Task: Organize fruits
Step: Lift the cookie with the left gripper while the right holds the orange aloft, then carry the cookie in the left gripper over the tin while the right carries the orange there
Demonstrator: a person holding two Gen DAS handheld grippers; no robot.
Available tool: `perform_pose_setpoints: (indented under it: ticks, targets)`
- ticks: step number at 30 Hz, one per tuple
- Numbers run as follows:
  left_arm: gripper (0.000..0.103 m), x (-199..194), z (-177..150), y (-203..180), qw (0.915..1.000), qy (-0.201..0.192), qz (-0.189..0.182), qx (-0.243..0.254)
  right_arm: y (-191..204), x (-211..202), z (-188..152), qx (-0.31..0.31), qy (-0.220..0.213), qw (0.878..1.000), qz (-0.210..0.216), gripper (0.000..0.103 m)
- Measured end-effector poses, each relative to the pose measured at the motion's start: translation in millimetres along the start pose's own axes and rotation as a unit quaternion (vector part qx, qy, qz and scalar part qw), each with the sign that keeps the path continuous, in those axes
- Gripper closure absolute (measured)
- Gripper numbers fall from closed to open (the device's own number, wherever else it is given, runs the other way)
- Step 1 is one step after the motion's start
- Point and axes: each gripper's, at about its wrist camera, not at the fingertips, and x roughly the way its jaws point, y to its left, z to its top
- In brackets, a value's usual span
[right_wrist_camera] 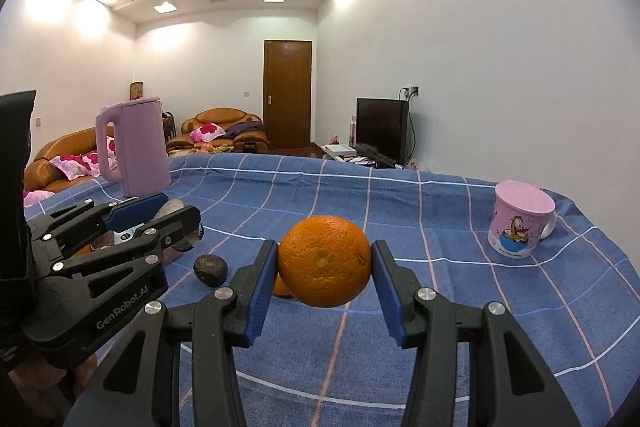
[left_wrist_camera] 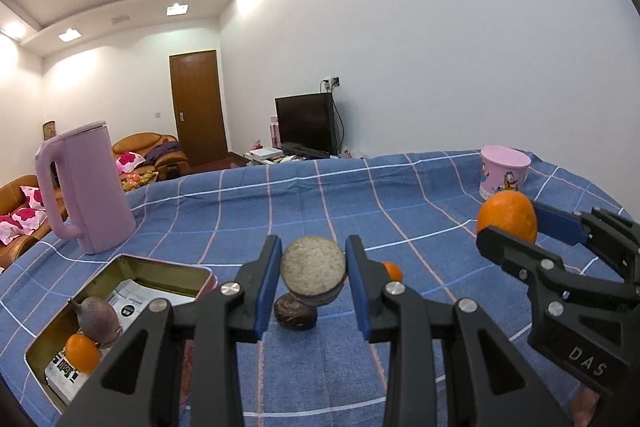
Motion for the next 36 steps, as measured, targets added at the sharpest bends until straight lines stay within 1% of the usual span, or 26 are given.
perform_pose_setpoints:
  ticks: [11,24,29,36]
  targets:
    - [0.069,-2.4,-0.8,1.1,1.0,0.003,-0.001,-0.002,4.6,-3.7,0.3,-0.008,-0.008,1.0,-0.009,0.054]
    - [0.069,-6.8,-4.4,13.5,0.9997,0.018,-0.01,-0.014,13.9,0.8,2.1,-0.02,0.004,1.0,-0.019,0.054]
    - [0.069,-10.7,-7.1,19.7,0.9995,0.024,-0.012,-0.016,20.3,4.6,4.1,-0.02,0.008,1.0,-0.013,0.054]
    - [0.069,-16.8,-10.0,41.3,0.999,0.035,0.002,-0.026,46.6,14.9,9.6,-0.034,0.01,0.999,0.013,0.054]
